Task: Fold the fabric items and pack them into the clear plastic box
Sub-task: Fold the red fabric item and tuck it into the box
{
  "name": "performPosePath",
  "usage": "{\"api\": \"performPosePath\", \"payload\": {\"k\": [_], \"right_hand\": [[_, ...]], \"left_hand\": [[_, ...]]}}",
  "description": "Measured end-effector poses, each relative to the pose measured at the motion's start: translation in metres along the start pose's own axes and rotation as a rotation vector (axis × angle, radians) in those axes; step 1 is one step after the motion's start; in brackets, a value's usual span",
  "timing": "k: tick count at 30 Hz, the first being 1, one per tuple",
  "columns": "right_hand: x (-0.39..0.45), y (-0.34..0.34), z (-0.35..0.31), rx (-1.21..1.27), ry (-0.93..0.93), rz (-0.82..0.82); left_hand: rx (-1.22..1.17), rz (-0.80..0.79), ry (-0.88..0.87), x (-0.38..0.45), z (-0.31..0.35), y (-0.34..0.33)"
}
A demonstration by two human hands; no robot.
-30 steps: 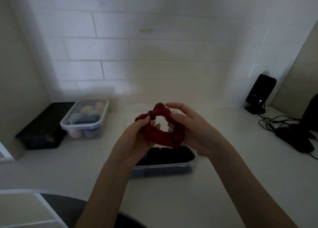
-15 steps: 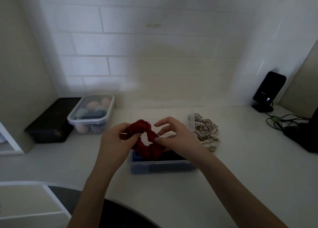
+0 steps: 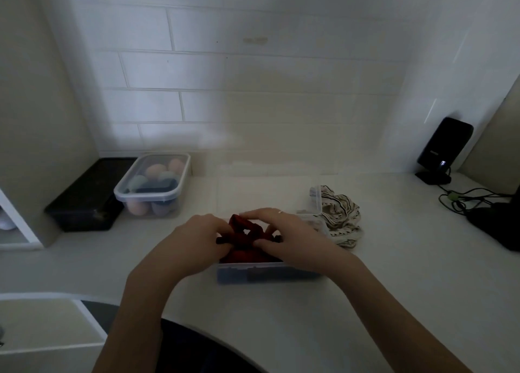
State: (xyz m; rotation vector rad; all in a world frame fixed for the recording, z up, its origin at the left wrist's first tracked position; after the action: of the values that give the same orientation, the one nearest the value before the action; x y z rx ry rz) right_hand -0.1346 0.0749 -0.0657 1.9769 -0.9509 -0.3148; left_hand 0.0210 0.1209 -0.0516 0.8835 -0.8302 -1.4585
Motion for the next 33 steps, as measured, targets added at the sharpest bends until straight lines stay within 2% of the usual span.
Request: {"api": "performPosePath", "payload": {"k": [5, 9, 12, 16, 18, 21, 24, 28, 33], "right_hand": [[-0.001, 0.003, 0.004, -0.054, 0.039, -0.107], [0.003, 0.004, 0.005, -0.212, 0.035, -0.127], [0.01, -0.001, 0.003, -0.184, 0.035, -0.162], [0.011, -0.002, 0.003, -0.156, 0.016, -0.221], [0.008, 0.006, 0.006, -0.03, -0.024, -0.199], [0.007, 0.013, 0.008, 0.151, -0.042, -0.122], [0.011, 0.006, 0.005, 0.105, -0.055, -0.063], [0.014, -0.005, 0.002, -0.069, -0.043, 0.011], [0.015, -0.007, -0.001, -0.148, -0.087, -0.015]], "left_hand": [[-0.015, 0.142, -0.123, -0.004, -0.003, 0.007], [-0.061, 0.119, -0.159, 0.001, 0.001, 0.006], [-0.033, 0.103, -0.121, 0.007, 0.003, 0.004], [0.125, -0.023, -0.097, 0.018, 0.01, -0.002], [0.202, -0.068, -0.101, 0.018, 0.012, -0.001], [0.175, -0.084, -0.146, 0.015, 0.012, 0.002], [0.153, -0.03, -0.138, 0.016, 0.009, 0.004], [0.283, 0.058, -0.163, 0.019, 0.012, -0.005], [0.45, 0.077, -0.161, 0.02, 0.023, -0.01]]}}
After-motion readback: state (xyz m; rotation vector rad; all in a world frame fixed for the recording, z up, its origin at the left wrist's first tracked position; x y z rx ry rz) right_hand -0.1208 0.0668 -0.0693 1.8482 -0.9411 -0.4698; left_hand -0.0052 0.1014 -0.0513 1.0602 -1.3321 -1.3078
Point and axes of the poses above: each hand's wrist, its own x-axis towards the middle knuckle, its own y-axis out of the back of the hand, z = x × y, the point moved 3 cm from there along x, towards the middle knuckle, and after that the axes turned 2 degrees about -x, right-handed, at the moved point
